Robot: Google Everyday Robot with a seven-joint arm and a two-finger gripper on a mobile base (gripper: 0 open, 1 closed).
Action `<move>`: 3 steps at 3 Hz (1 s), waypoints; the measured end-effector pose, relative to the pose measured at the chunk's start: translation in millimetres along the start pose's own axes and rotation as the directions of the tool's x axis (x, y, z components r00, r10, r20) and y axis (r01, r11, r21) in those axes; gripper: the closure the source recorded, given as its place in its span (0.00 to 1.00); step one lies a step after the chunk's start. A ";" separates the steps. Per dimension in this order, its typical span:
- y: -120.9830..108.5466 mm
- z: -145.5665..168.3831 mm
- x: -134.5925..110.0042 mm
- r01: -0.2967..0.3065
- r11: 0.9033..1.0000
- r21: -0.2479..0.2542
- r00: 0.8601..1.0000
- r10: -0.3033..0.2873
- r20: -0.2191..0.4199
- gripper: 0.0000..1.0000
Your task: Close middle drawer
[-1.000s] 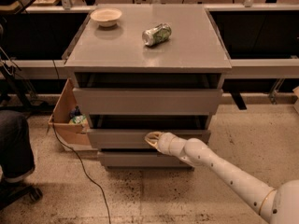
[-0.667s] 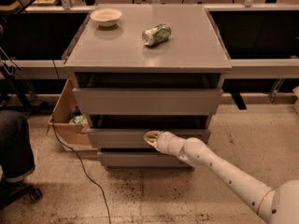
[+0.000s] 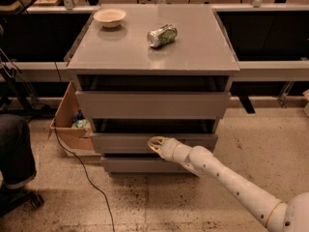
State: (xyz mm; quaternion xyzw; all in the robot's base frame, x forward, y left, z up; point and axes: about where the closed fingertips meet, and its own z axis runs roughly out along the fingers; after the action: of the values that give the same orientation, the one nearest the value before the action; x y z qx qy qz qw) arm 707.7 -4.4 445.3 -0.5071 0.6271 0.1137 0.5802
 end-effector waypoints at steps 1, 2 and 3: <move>-5.0 9.7 -0.2 0.032 0.999 0.025 0.999 -0.032 -0.009 1.00; -9.2 15.4 2.6 0.046 0.998 0.037 0.999 -0.045 -0.020 1.00; -9.6 15.4 5.2 0.046 0.998 0.042 0.999 -0.045 -0.023 1.00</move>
Offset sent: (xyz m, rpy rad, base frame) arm 0.0269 0.0012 -0.0051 -0.0565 -0.0573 -0.0473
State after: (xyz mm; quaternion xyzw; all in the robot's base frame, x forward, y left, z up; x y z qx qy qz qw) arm 725.5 -0.2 440.6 -0.5101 0.6240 0.0814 0.5863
